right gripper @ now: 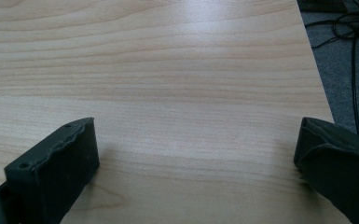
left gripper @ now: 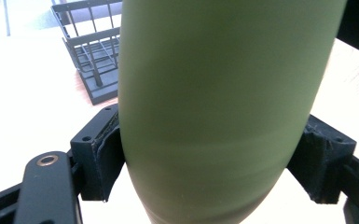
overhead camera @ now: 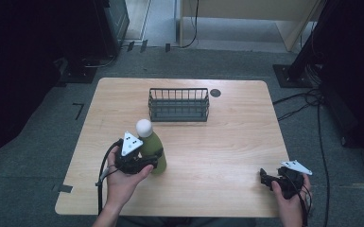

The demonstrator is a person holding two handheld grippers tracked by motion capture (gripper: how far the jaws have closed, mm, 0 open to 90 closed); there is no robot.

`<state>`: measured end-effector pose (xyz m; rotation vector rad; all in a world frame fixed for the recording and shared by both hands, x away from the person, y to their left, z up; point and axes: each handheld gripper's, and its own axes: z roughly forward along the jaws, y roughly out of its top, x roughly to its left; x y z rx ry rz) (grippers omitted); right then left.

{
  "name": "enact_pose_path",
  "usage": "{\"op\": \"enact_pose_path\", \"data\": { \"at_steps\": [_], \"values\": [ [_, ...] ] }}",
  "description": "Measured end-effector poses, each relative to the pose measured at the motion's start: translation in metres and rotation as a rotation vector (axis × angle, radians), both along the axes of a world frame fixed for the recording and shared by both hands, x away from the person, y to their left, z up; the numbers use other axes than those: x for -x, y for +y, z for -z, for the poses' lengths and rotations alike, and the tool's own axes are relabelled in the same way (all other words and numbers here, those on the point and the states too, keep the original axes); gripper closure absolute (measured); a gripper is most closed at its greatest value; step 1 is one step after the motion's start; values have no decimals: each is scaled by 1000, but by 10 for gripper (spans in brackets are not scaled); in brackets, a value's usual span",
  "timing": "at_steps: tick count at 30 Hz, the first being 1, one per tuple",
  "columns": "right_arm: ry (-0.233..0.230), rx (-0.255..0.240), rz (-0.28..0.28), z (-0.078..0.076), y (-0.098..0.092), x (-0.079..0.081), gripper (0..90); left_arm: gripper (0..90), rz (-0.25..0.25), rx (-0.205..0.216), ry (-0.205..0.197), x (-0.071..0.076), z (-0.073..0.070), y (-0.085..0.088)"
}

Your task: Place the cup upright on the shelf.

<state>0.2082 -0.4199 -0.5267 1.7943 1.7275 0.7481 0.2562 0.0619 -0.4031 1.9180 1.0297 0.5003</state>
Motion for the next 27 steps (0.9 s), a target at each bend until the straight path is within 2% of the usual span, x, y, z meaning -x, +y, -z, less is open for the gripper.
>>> {"op": "enact_pose_path", "data": {
  "at_steps": [7,27],
  "values": [
    [0,-1,1,0,0,0,0,229,27,-19,4,-2,-4,-1],
    [-1,-1,0,0,0,0,0,236,38,-2,13,-13,-10,4]
  ]
}}
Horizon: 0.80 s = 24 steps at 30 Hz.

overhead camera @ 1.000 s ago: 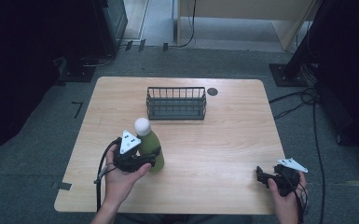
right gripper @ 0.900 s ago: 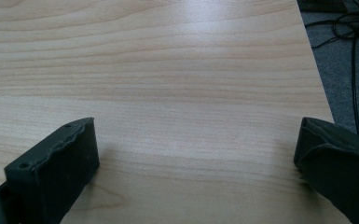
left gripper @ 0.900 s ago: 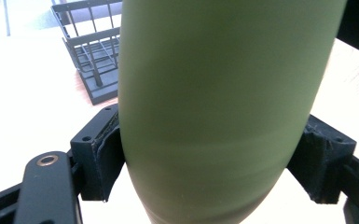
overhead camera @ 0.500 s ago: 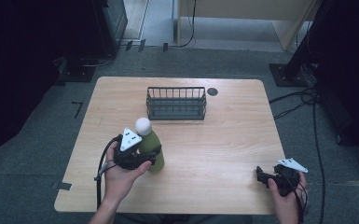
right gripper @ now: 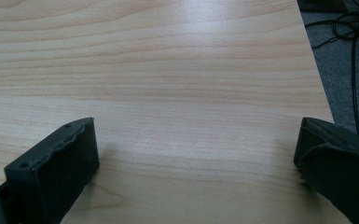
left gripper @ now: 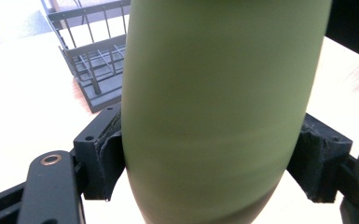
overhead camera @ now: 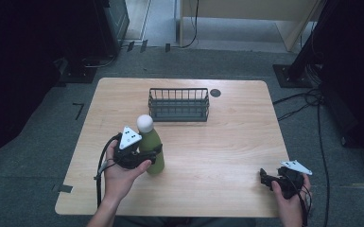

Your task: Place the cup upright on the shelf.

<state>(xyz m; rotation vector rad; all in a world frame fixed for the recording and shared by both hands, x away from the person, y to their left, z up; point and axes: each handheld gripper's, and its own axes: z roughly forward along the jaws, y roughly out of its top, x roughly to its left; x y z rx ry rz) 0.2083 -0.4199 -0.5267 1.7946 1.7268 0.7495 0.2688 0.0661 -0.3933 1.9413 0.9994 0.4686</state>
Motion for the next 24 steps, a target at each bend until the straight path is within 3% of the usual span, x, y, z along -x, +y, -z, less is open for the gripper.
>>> {"op": "enact_pose_path", "data": {
  "at_steps": [5,14,24],
  "values": [
    [0,0,0,0,0,0,0,236,11,19,19,-6,-2,3],
    [1,1,0,0,0,0,0,236,7,16,35,-21,-9,5],
    [1,0,0,0,0,0,0,236,20,28,37,-38,-23,7]
  ]
}}
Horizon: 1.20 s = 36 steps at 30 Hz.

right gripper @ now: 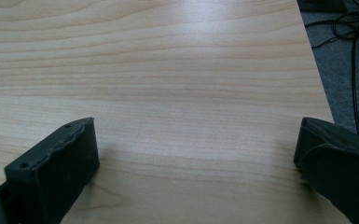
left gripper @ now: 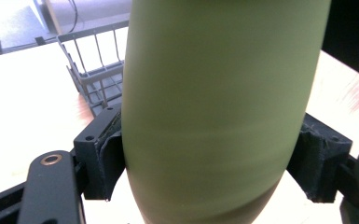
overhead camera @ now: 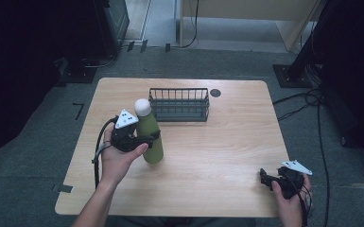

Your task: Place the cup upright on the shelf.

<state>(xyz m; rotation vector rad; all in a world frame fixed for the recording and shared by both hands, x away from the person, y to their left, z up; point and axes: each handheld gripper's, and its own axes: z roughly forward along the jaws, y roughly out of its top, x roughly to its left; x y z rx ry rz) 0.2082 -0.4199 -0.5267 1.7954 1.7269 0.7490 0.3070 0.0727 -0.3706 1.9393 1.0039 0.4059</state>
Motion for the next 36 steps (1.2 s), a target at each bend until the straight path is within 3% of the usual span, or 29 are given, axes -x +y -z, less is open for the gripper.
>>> {"op": "enact_pose_path", "data": {
  "at_steps": [12,18,22,36],
  "values": [
    [-1,0,0,0,0,0,0,237,9,31,8,-23,-12,0],
    [0,0,0,0,0,0,0,237,9,20,-5,-31,-19,-3],
    [0,0,0,0,0,0,0,237,19,43,4,-35,-24,-3],
    [0,0,0,0,0,0,0,237,14,31,-15,-53,-43,-13]
  ]
}}
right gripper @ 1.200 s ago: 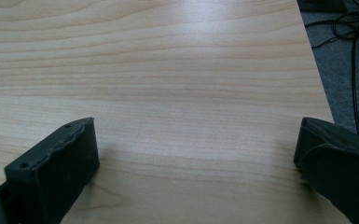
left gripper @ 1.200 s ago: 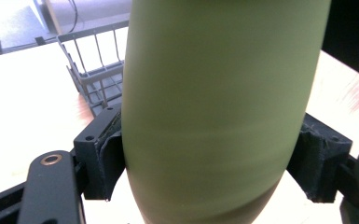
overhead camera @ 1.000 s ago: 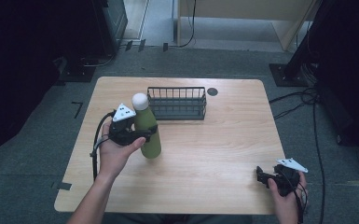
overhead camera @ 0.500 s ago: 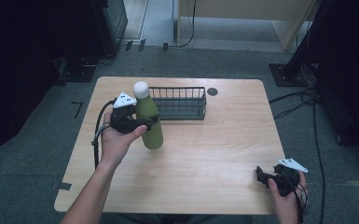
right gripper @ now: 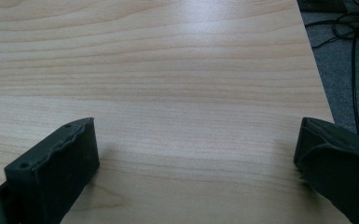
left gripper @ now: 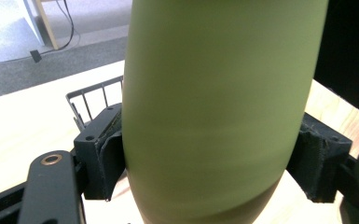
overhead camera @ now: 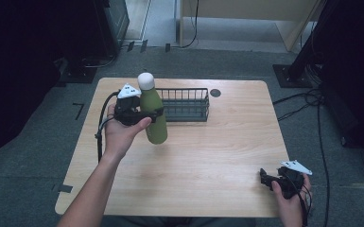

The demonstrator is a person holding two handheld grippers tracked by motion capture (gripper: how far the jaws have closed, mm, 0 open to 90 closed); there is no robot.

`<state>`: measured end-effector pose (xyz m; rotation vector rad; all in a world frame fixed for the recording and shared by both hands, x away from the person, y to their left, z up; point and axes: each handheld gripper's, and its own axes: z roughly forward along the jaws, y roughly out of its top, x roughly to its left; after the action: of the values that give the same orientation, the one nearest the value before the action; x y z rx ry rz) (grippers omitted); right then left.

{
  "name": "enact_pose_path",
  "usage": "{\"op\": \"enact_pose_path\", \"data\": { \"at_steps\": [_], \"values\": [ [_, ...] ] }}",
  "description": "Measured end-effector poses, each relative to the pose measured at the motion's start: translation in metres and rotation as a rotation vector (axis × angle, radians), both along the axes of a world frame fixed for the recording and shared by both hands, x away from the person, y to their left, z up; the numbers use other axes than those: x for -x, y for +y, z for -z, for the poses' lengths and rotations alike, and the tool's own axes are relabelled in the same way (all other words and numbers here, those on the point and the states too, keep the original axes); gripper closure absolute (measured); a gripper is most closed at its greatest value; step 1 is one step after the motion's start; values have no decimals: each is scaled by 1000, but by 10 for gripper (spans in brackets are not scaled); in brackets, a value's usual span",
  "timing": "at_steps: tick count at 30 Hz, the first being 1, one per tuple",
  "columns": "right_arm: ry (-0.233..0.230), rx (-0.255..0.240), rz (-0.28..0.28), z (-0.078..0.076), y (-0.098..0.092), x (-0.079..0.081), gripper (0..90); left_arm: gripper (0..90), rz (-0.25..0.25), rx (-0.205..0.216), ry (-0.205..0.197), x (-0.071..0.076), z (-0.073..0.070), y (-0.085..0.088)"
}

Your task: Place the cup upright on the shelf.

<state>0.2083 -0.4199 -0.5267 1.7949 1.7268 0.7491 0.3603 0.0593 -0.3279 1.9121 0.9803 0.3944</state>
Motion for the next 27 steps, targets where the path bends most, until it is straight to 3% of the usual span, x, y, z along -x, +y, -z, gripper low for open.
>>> {"op": "enact_pose_path", "data": {
  "at_steps": [10,18,23,27],
  "values": [
    [0,0,1,0,0,0,0,237,-10,-7,-6,-15,-13,-6],
    [0,0,0,0,0,0,0,238,-18,-30,2,-37,-18,-9],
    [0,0,0,0,0,0,0,238,-25,9,28,-53,-21,-8],
    [0,0,-1,0,0,0,0,238,-34,11,35,-63,-23,-10]
  ]
}}
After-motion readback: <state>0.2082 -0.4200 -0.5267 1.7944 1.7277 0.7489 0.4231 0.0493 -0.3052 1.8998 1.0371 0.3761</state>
